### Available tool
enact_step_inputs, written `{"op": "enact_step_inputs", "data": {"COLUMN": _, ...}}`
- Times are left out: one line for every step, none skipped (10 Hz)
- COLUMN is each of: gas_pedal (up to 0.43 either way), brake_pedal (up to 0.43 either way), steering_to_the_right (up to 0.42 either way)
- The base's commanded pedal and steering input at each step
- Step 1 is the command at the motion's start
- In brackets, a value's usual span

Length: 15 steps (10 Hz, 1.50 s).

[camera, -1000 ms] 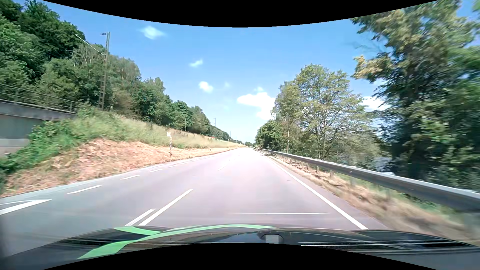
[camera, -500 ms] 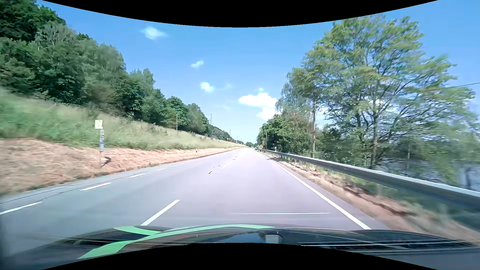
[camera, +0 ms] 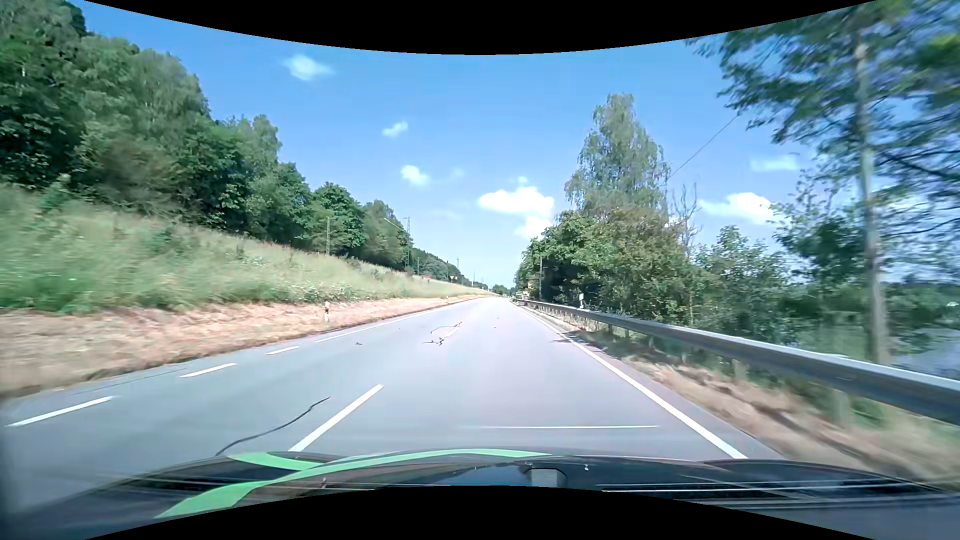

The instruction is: Follow the waypoints while adhering to traffic rules and regulations

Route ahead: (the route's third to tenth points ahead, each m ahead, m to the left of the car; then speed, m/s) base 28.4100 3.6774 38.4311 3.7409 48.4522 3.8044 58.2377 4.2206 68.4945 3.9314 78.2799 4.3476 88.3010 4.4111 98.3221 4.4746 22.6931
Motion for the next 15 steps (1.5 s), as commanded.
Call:
{"op": "enact_step_inputs", "data": {"gas_pedal": 0.189, "brake_pedal": 0.000, "steering_to_the_right": -0.003}}
{"op": "enact_step_inputs", "data": {"gas_pedal": 0.189, "brake_pedal": 0.000, "steering_to_the_right": -0.003}}
{"op": "enact_step_inputs", "data": {"gas_pedal": 0.189, "brake_pedal": 0.000, "steering_to_the_right": -0.003}}
{"op": "enact_step_inputs", "data": {"gas_pedal": 0.189, "brake_pedal": 0.000, "steering_to_the_right": -0.003}}
{"op": "enact_step_inputs", "data": {"gas_pedal": 0.189, "brake_pedal": 0.000, "steering_to_the_right": -0.003}}
{"op": "enact_step_inputs", "data": {"gas_pedal": 0.189, "brake_pedal": 0.000, "steering_to_the_right": -0.003}}
{"op": "enact_step_inputs", "data": {"gas_pedal": 0.189, "brake_pedal": 0.000, "steering_to_the_right": -0.003}}
{"op": "enact_step_inputs", "data": {"gas_pedal": 0.189, "brake_pedal": 0.000, "steering_to_the_right": -0.003}}
{"op": "enact_step_inputs", "data": {"gas_pedal": 0.189, "brake_pedal": 0.000, "steering_to_the_right": -0.003}}
{"op": "enact_step_inputs", "data": {"gas_pedal": 0.189, "brake_pedal": 0.000, "steering_to_the_right": -0.003}}
{"op": "enact_step_inputs", "data": {"gas_pedal": 0.189, "brake_pedal": 0.000, "steering_to_the_right": -0.003}}
{"op": "enact_step_inputs", "data": {"gas_pedal": 0.197, "brake_pedal": 0.000, "steering_to_the_right": -0.003}}
{"op": "enact_step_inputs", "data": {"gas_pedal": 0.209, "brake_pedal": 0.000, "steering_to_the_right": -0.003}}
{"op": "enact_step_inputs", "data": {"gas_pedal": 0.209, "brake_pedal": 0.000, "steering_to_the_right": -0.003}}
{"op": "enact_step_inputs", "data": {"gas_pedal": 0.209, "brake_pedal": 0.000, "steering_to_the_right": -0.003}}
